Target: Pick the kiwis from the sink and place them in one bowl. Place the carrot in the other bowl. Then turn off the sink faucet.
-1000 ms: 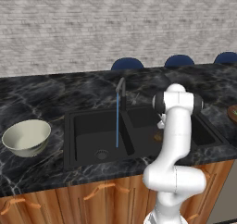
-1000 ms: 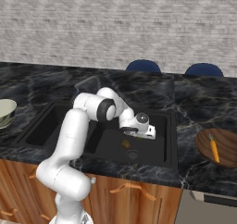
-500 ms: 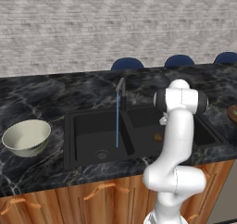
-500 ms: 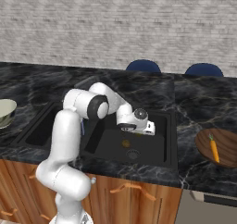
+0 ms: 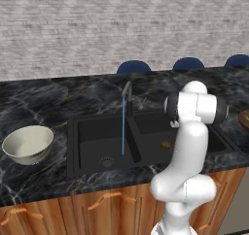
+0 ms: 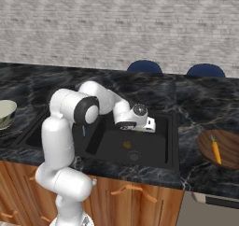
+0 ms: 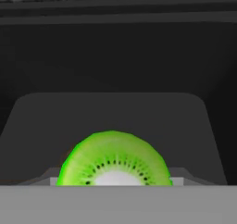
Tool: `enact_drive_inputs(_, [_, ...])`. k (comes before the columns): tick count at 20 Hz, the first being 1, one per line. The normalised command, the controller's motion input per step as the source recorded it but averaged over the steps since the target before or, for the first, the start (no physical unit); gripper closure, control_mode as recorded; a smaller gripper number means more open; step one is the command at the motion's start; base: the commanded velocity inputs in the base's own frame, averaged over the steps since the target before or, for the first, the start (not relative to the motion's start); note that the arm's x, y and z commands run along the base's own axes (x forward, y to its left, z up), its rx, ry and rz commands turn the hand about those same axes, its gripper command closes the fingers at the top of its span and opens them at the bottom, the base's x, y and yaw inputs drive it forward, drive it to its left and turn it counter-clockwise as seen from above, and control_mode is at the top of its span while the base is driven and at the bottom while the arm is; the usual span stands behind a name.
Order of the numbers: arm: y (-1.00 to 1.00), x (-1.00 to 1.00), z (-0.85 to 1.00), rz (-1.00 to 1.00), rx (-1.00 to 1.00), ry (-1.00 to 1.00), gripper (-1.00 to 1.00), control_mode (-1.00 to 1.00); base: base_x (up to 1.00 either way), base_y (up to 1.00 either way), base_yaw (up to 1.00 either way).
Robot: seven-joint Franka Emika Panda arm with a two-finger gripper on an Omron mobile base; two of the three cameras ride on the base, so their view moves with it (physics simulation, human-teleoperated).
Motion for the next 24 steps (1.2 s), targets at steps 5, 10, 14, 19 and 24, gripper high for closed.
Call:
enact_drive_inputs(5, [0.18,-0.29,0.43,0.01,-0.01,0.00,1.00,-1.00,0.00,0.00,0.00])
enact_drive_inputs(10, [0.16,-0.28,0.30,0.02,-0.01,0.00,1.00,-1.00,0.00,0.00,0.00])
enact_drive_inputs(14, [0.23,-0.22,0.25,0.02,-0.01,0.00,1.00,-1.00,0.00,0.00,0.00])
enact_drive_inputs(19, [0.22,-0.33,0.30,0.01,0.00,0.00,1.00,-1.00,0.00,0.00,0.00])
enact_drive_inputs(24, [0.29,-0.36,0.36,0.00,0.00,0.05,1.00,-1.00,0.00,0.00,0.00])
